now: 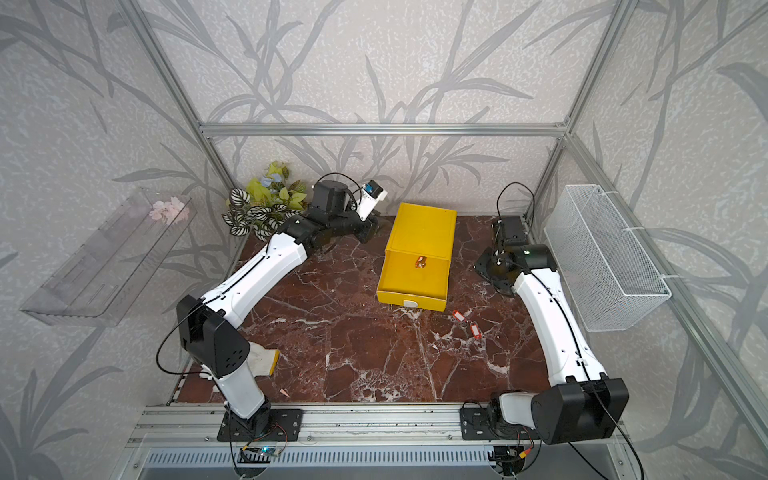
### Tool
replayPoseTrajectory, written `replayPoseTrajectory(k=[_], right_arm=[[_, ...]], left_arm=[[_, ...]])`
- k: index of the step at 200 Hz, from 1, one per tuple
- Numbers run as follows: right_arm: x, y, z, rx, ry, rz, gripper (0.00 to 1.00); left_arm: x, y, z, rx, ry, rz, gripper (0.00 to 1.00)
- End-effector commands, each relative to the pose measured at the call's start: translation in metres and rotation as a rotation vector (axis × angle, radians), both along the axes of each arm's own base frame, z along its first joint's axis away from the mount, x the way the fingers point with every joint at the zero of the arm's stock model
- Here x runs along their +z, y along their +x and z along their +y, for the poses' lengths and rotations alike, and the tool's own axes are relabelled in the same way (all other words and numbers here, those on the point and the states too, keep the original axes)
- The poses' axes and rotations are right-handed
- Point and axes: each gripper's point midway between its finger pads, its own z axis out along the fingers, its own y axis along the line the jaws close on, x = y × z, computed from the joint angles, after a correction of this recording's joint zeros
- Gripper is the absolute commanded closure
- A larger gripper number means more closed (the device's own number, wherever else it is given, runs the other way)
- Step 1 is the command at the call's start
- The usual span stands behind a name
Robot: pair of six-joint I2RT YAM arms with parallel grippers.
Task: Take the keys out of the drawer
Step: Place the key at the center of the board, then pick up the key from the drawer.
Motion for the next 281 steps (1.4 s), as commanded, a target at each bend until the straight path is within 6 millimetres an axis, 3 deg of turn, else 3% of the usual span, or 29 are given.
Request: replayPoseTrajectory(k=[1,27,44,66,113,149,189,275,281], right_arm=[[0.036,-0.002,0.016,0.103,-0.115,-0.032,0.65],[0.07,0.006,0.051,0.2,-0.171,-0.129,0.65],[0.078,0.011,0.079,0.283,-0.188,-0.174,0.66],[0.073,0.013,0.11,0.394,-0.232,-0.161,0.69],[0.05,0.015,0.152,0.512,-0.269,-0.123,0.74],[0.019,0.009,0.164,0.536,-0.288,-0.045,0.75],[-0.013,0.008,0.16,0.516,-0.331,0.027,0.75],[-0.042,0.025,0.169,0.504,-0.348,0.034,0.72],[-0.053,0.028,0.171,0.505,-0.361,0.052,0.72]], left_arm=[[0.025,0.032,0.043,0.192,-0.113,0.007,0.58],[0.017,0.035,0.054,0.202,-0.111,0.021,0.58],[0.004,0.033,0.055,0.196,-0.103,0.045,0.58],[-0.011,0.033,0.056,0.197,-0.123,0.093,0.57],[-0.025,0.027,0.054,0.16,-0.132,0.143,0.57],[-0.024,0.026,0.05,0.143,-0.161,0.15,0.57],[-0.02,0.022,0.035,0.084,-0.248,0.172,0.56],[-0.028,0.019,0.025,0.073,-0.234,0.228,0.56],[-0.029,0.018,0.024,0.071,-0.233,0.233,0.56]])
